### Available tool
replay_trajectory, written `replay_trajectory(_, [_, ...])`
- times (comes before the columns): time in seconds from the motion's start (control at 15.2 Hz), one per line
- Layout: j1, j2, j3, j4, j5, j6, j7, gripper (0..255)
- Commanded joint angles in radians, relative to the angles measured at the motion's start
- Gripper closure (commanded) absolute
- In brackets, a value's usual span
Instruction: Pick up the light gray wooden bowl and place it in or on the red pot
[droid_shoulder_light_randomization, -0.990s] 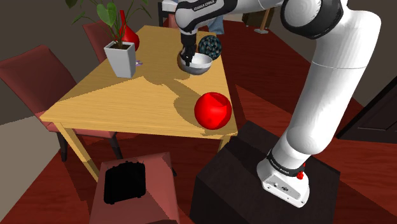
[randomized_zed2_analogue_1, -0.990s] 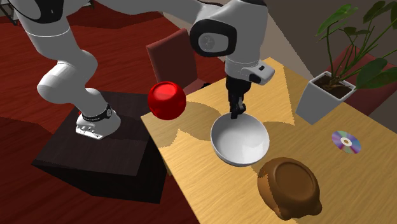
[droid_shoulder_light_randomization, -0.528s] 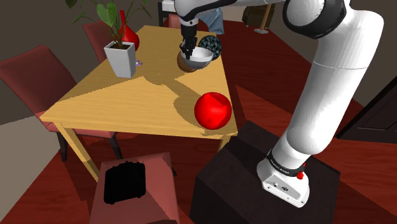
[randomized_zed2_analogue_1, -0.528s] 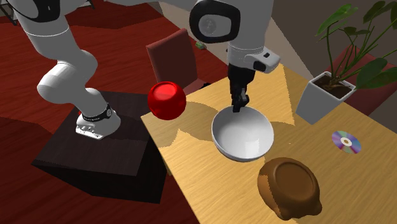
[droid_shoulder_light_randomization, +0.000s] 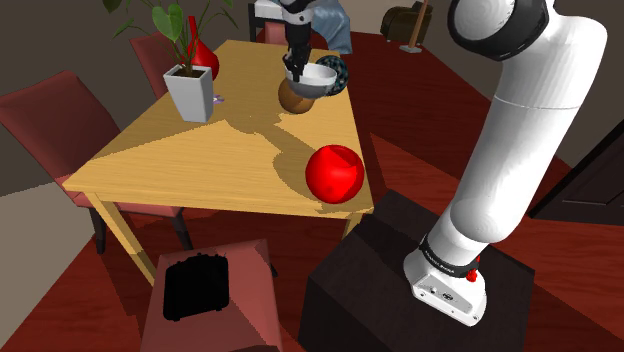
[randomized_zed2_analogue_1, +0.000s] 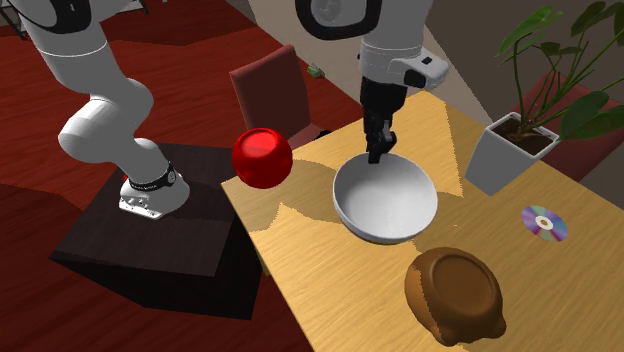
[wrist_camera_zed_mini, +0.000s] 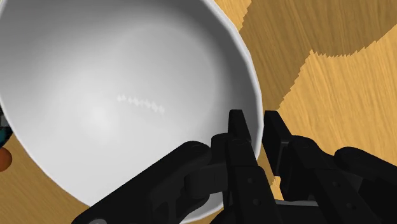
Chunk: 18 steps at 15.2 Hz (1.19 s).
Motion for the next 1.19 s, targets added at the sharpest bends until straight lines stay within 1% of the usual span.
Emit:
replay_trajectory(0.0, [0.000,0.004,0.000,0.036,0.001,-0.032,-0.004,255])
replay_trajectory(0.46, [0.000,0.013,0.000,0.141,0.004,-0.127,-0.014,255])
replay_trajectory(0.79, [0.039,-0.173,0.027,-0.079,-0.011,-0.101,0.056,255])
replay_trajectory(1.12, [0.074,-0.338,0.064,-0.248,-0.014,-0.105,0.128,255])
